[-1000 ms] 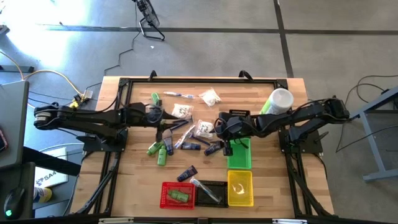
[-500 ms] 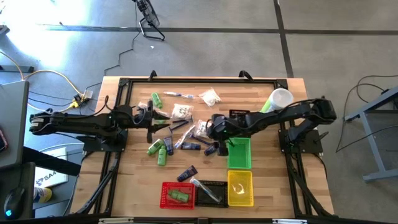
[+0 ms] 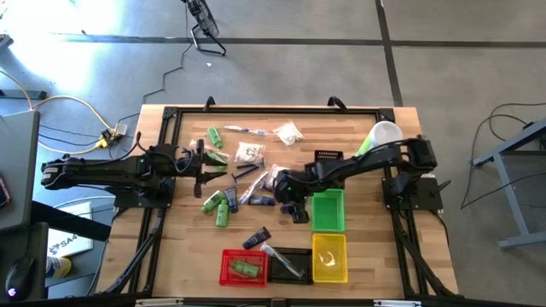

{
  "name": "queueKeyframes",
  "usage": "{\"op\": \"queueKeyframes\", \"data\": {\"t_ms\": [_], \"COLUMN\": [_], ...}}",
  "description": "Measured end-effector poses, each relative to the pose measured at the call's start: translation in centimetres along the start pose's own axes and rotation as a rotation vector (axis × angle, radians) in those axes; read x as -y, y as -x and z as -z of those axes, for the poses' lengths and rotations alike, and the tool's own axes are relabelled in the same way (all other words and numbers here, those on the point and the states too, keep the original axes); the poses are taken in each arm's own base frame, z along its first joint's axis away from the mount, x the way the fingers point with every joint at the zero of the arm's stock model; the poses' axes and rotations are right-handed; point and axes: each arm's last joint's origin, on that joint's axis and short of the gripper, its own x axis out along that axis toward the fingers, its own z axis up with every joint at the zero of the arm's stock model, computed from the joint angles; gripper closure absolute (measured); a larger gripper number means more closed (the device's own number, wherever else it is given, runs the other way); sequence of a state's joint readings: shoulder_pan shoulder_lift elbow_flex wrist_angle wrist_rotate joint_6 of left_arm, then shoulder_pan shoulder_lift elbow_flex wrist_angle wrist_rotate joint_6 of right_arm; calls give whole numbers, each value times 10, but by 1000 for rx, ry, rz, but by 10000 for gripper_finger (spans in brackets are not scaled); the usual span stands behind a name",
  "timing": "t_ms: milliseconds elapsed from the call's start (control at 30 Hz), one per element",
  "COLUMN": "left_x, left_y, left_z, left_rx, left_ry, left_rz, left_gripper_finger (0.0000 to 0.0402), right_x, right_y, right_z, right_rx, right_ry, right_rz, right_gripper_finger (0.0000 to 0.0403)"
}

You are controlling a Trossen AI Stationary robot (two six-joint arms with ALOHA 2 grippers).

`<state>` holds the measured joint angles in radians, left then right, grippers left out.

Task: Pick & Place Travel size toiletries
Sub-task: Put the blue shaving cream into the top black bin

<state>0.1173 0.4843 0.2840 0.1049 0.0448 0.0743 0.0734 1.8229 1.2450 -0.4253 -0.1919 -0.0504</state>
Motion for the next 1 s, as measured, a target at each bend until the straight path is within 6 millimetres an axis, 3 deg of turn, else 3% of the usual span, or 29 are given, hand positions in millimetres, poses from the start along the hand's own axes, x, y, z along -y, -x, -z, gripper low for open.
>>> {"op": "queueKeyframes", "data": {"t_ms": [1000], "left_x": [0], "left_y": [0], "left_z": [5], "left_rx": [-56], "left_ry": [56], "left_rz": [-2], "left_gripper_finger": [278], "right_x": [-1], "right_y": [-46], "right_z": [17], "right_rx": [-131], "right_ry": [156], "right_rz": [127], "right_gripper_finger": [202]}}
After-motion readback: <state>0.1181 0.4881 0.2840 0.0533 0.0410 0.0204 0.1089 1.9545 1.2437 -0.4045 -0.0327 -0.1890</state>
